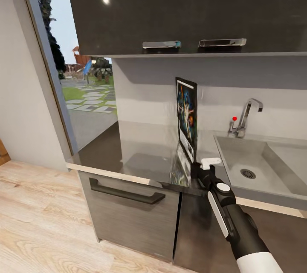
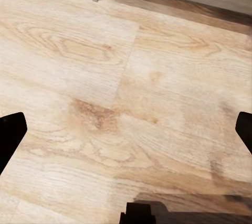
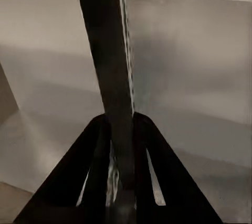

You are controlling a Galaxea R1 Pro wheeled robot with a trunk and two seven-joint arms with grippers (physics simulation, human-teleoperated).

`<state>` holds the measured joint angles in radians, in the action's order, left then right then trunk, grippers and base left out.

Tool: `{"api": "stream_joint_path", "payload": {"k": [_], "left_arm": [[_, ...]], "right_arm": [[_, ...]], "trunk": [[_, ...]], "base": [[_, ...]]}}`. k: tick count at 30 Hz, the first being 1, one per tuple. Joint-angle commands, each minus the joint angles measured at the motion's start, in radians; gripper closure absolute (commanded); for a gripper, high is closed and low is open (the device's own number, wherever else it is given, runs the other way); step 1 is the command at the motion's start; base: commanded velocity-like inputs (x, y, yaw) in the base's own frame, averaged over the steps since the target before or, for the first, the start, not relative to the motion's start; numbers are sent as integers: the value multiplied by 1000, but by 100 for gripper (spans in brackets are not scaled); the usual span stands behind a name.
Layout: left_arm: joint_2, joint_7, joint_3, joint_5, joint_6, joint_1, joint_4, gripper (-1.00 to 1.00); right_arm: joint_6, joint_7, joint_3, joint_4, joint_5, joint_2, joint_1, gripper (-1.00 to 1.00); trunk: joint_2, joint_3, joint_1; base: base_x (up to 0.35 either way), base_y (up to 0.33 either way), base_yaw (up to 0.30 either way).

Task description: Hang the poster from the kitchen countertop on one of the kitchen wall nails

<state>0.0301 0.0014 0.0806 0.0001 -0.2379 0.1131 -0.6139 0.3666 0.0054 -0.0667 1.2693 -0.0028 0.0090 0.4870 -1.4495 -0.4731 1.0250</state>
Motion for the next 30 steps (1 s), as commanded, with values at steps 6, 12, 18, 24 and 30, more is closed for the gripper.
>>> {"api": "stream_joint_path", "payload": {"k": [6, 12, 18, 24, 30], "left_arm": [[0, 0, 1, 0, -1, 0, -1, -100], [0, 0, 1, 0, -1, 0, -1, -100], [0, 0, 1, 0, -2, 0, -1, -100], [0, 0, 1, 0, -1, 0, -1, -100], [1, 0, 1, 0, -1, 0, -1, -100]], "right_arm": [[6, 45, 2, 2, -3, 0, 1, 100], [6, 75, 4, 2, -2, 0, 1, 100], [6, 77, 4, 5, -2, 0, 1, 100], [12, 77, -3, 78, -3, 0, -1, 100], [13, 77, -4, 85, -3, 0, -1, 100]], "trunk": [[-1, -1, 0], [-1, -1, 0], [-1, -1, 0], [-1, -1, 0], [-1, -1, 0]], "base": [[0, 0, 0], [0, 0, 0], [0, 0, 0], [0, 0, 0], [0, 0, 0]]}}
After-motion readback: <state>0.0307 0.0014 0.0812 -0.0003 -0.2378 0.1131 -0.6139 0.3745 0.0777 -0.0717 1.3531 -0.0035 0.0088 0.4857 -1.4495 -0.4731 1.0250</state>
